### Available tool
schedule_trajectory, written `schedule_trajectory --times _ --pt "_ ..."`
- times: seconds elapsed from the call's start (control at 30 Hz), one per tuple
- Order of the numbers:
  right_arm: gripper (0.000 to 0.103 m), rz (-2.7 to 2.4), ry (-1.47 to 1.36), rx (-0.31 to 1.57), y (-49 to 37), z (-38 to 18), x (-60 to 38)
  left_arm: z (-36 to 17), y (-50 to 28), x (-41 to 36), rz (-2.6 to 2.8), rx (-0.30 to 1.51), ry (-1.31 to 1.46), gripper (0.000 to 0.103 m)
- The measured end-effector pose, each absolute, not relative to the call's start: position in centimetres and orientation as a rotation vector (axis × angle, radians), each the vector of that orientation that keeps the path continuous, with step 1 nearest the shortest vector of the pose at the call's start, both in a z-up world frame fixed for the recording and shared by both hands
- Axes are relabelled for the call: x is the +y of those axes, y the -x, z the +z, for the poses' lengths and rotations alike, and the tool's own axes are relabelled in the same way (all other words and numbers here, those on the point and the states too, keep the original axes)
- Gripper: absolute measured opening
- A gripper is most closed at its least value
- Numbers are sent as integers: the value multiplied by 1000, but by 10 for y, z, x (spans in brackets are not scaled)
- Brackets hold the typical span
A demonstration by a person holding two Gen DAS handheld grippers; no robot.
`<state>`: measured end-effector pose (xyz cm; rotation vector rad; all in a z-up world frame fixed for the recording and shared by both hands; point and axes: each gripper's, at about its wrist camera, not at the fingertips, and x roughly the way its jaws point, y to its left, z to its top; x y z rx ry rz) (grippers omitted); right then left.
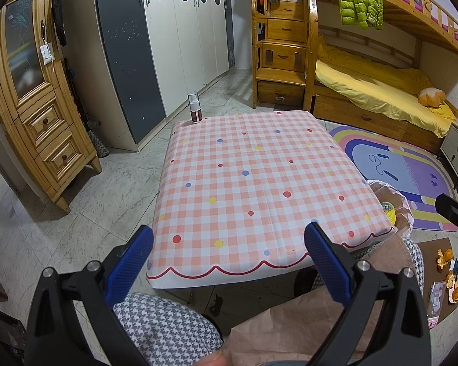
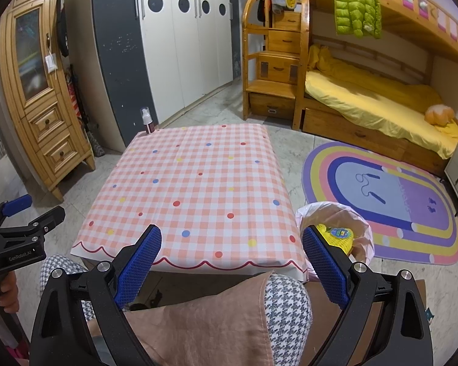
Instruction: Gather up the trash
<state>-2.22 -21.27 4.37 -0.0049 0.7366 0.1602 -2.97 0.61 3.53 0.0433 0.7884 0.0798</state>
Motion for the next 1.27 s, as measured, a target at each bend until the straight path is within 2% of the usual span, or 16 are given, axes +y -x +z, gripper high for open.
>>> schedule_trajectory --times 0.97,1.27 --pt "93 149 -11 750 22 37 -217 32 29 8 79 797 -31 96" --pt "93 -7 -120 699 15 17 -281 12 12 -5 31 845 -40 96"
